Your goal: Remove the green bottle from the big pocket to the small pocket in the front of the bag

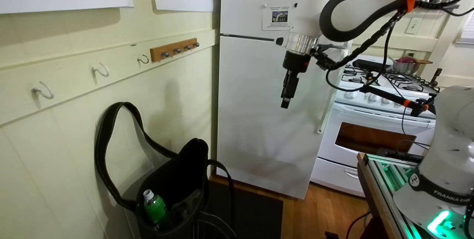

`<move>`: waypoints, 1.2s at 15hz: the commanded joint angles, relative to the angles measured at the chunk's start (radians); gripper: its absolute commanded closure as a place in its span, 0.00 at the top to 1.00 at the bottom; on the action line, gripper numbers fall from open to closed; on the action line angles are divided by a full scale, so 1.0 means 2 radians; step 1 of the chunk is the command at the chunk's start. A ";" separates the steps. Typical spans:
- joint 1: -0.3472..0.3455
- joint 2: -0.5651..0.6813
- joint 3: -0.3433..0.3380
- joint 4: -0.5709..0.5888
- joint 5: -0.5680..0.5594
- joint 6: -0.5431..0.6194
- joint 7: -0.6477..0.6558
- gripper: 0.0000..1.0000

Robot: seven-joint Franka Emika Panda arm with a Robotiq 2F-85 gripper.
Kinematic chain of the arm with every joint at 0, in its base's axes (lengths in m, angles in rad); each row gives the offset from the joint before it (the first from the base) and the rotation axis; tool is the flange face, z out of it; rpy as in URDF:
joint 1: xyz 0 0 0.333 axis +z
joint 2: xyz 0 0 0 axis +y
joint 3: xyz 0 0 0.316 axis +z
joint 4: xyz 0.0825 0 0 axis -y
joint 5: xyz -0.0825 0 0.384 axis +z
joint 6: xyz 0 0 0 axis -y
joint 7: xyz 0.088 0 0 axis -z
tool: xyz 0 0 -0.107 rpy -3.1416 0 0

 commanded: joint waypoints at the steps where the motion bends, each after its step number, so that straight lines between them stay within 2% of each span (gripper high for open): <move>1: 0.016 0.075 0.036 0.032 0.001 0.053 0.021 1.00; 4: 0.027 0.128 0.055 0.053 0.027 0.120 0.018 1.00; 5: 0.026 0.142 0.060 0.062 0.025 0.122 0.024 1.00; 7: 0.022 0.126 0.064 0.055 0.028 0.135 0.024 1.00; 18: 0.019 0.130 0.065 0.060 0.019 0.130 0.020 1.00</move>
